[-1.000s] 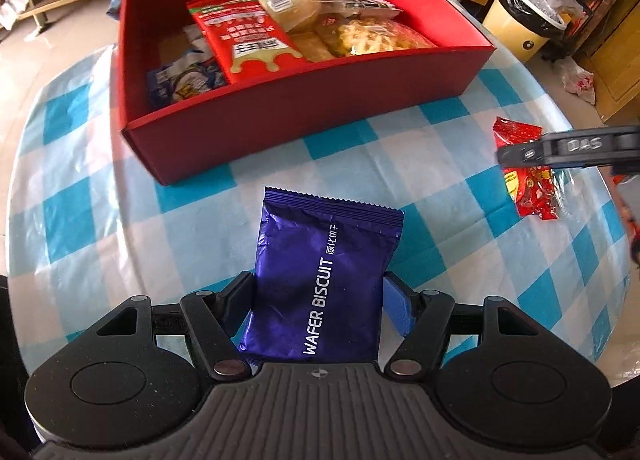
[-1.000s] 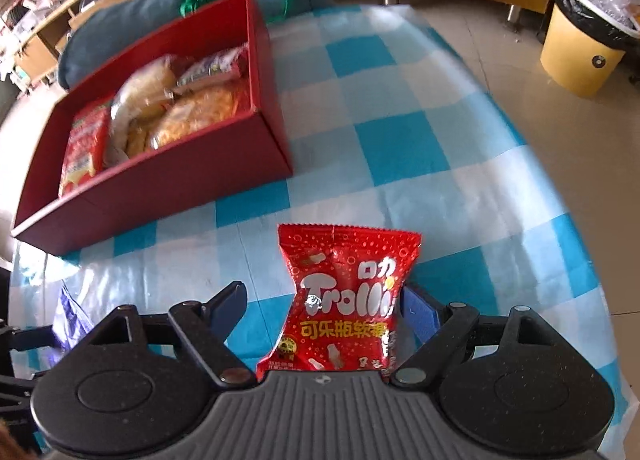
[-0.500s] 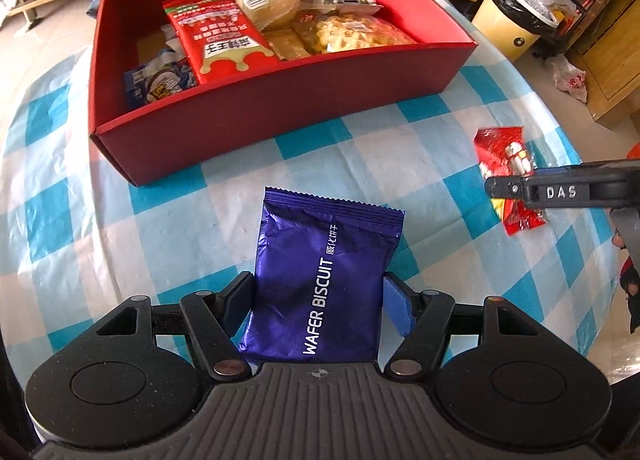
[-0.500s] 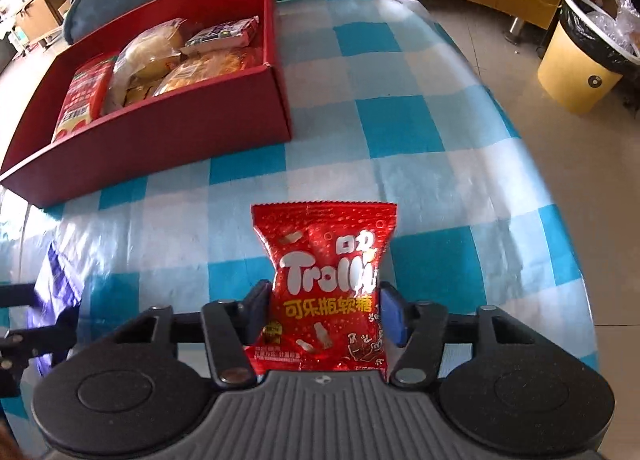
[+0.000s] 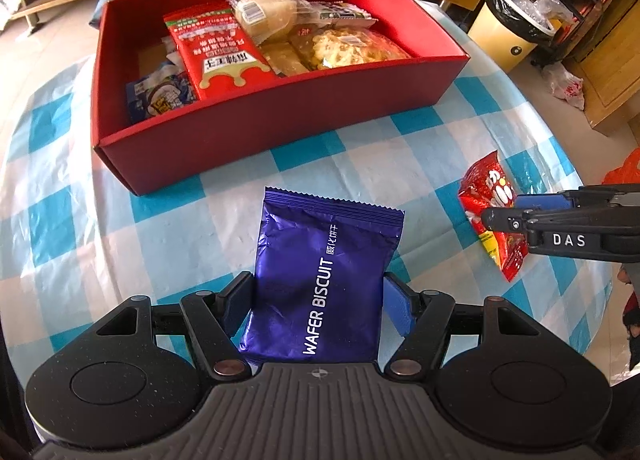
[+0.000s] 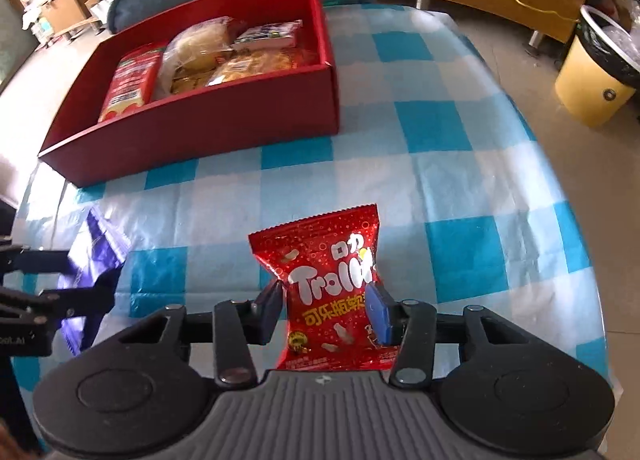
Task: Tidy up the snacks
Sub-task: 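Carry Wafer Biscuit packet with left tool while right tool carries Trolli packet to box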
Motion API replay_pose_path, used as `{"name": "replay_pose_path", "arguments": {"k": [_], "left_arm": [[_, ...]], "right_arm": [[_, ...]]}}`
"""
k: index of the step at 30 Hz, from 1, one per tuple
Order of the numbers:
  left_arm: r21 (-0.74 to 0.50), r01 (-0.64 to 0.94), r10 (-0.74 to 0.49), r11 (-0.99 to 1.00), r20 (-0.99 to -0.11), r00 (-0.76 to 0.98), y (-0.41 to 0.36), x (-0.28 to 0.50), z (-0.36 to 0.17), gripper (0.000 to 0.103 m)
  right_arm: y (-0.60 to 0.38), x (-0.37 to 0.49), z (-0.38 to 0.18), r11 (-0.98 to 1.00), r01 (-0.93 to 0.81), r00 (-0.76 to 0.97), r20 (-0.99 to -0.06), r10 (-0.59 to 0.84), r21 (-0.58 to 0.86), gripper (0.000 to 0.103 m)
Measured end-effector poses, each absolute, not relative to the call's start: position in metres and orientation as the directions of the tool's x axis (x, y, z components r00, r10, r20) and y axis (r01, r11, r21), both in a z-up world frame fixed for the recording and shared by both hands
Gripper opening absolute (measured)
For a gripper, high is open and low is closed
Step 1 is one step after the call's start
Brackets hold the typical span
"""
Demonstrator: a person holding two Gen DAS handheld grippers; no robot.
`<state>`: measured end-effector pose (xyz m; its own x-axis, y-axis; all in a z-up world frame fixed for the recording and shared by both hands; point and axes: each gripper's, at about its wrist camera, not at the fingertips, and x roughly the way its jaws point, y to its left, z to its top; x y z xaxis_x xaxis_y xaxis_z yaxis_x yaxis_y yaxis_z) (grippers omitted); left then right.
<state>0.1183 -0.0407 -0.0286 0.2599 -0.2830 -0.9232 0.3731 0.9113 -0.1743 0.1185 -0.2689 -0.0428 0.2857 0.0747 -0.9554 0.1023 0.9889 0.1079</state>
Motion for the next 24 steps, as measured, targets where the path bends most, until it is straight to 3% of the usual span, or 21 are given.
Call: {"name": "replay_pose_path", "arguments": {"k": [2,5,8,10,11,18,19,21,24], "left_arm": [[-0.175,0.377,-0.284,0.909,-0.924,0.257,-0.042,0.119,-0.029,0.074],[-0.175,0.384,-0.286,0.907,-0.924,0.254,-0.044,0.119,-0.030,0.074],[-0.178,0.385,-0.286,0.906,-0.926,0.246,-0.043,0.119,-0.031,0.074],[-0.183,0.388,-0.291,0.903,-0.926,0.241,-0.043,0.120,-0.032,0.074],[-0.183,0.387,-0.290,0.904,-0.927,0.239,-0.043,0.121,-0.032,0.074],[-0.194,0.402,-0.301,0.895,-0.927,0.224,-0.046,0.120,-0.033,0.074],[-0.195,0.403,-0.302,0.894,-0.928,0.220,-0.046,0.120,-0.034,0.075],[-0.194,0.401,-0.298,0.895,-0.930,0.215,-0.046,0.121,-0.036,0.075],[-0.197,0.395,-0.292,0.898,-0.935,0.199,-0.045,0.124,-0.040,0.075]], "right_arm": [[-0.267,0.120,-0.044,0.988,0.099,0.280,-0.956,0.086,0.118,0.045],[-0.265,0.124,-0.048,0.992,0.085,0.277,-0.959,0.067,0.093,0.059],[-0.263,0.123,-0.037,0.996,0.062,0.307,-0.951,0.044,0.066,0.059],[-0.263,0.125,-0.029,0.998,0.020,0.322,-0.945,0.051,0.061,0.071],[-0.264,0.126,-0.030,0.999,0.001,0.313,-0.949,0.043,0.046,0.085],[-0.269,0.134,-0.067,0.994,-0.103,0.158,-0.986,0.054,0.038,0.086],[-0.268,0.133,-0.073,0.993,-0.105,0.141,-0.988,0.061,0.046,0.087],[-0.266,0.132,-0.077,0.990,-0.125,0.123,-0.990,0.075,0.059,0.100],[-0.262,0.139,-0.079,0.988,-0.149,0.090,-0.994,0.061,0.047,0.100]]}}
